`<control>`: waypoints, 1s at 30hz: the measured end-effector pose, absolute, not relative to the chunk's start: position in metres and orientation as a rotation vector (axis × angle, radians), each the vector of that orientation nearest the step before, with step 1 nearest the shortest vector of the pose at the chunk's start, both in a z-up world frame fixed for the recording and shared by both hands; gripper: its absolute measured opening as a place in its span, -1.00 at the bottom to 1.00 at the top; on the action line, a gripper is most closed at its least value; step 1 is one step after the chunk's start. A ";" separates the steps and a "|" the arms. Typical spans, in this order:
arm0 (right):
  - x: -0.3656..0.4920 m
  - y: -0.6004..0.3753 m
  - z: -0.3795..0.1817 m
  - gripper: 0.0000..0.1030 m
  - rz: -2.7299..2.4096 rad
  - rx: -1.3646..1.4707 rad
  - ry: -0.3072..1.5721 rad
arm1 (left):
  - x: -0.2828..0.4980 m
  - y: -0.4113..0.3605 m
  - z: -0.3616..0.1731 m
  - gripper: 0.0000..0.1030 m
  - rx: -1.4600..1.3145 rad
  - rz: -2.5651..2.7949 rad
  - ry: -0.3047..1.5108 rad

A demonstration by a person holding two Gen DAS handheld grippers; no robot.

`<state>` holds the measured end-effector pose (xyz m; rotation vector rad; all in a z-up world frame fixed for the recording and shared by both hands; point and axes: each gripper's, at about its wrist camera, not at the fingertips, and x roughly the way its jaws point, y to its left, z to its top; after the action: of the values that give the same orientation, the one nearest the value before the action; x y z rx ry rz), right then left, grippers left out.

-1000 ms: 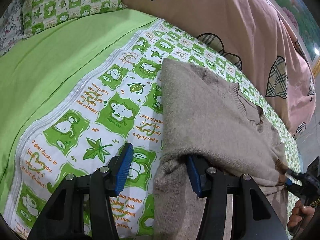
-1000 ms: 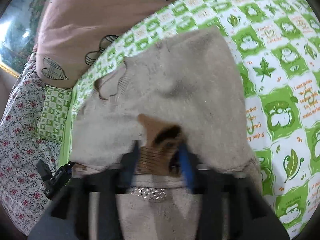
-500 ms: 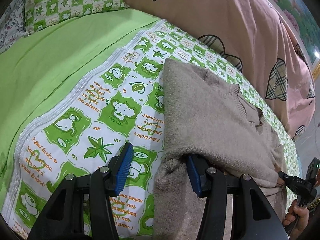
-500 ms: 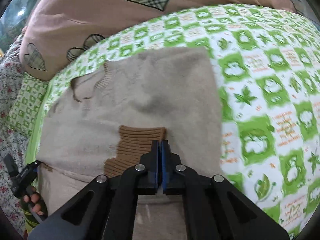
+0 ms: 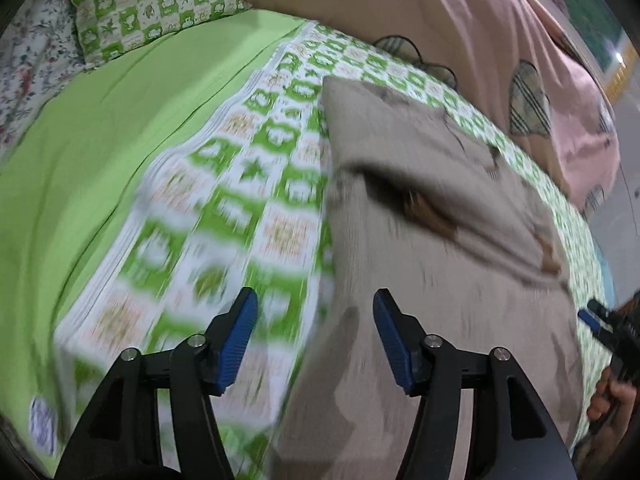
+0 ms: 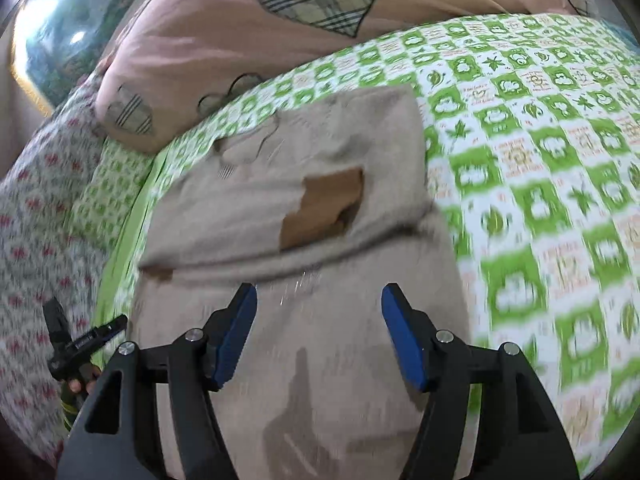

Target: Fold small clothes

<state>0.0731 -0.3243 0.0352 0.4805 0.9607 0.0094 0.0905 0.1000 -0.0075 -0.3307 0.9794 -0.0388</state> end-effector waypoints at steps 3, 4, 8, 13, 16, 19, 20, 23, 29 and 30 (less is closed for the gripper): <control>0.049 -0.313 0.035 0.29 0.033 0.483 0.969 | 0.055 0.102 -0.009 0.21 -0.318 -0.076 1.006; 0.043 -0.312 0.035 0.29 0.037 0.486 0.968 | 0.042 0.103 -0.010 0.21 -0.322 -0.088 1.016; 0.020 -0.308 0.039 0.29 0.056 0.512 0.945 | 0.004 0.105 -0.015 0.29 -0.340 -0.113 1.045; 0.000 -0.306 0.047 0.29 0.073 0.515 0.927 | -0.034 0.093 -0.024 0.29 -0.359 -0.188 1.052; -0.012 -0.307 0.047 0.29 0.097 0.540 0.918 | -0.049 0.079 -0.024 0.08 -0.375 -0.310 1.049; -0.028 -0.310 0.046 0.29 0.124 0.558 0.925 | -0.061 0.071 -0.030 -0.04 -0.418 -0.415 1.067; -0.033 -0.310 0.046 0.29 0.128 0.556 0.927 | -0.066 0.069 -0.032 -0.04 -0.399 -0.414 1.067; -0.058 -0.318 0.048 0.29 0.145 0.549 0.926 | -0.075 0.068 -0.034 -0.04 -0.389 -0.440 1.063; -0.109 -0.334 0.039 0.29 0.164 0.586 0.963 | -0.088 0.063 -0.039 -0.04 -0.380 -0.502 1.095; -0.116 -0.335 0.035 0.29 0.173 0.598 0.975 | -0.091 0.062 -0.039 -0.04 -0.380 -0.515 1.101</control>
<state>-0.1159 -0.3354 0.0355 0.5981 0.9745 0.1730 -0.0908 0.0622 -0.0394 -0.3799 1.1010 -0.5146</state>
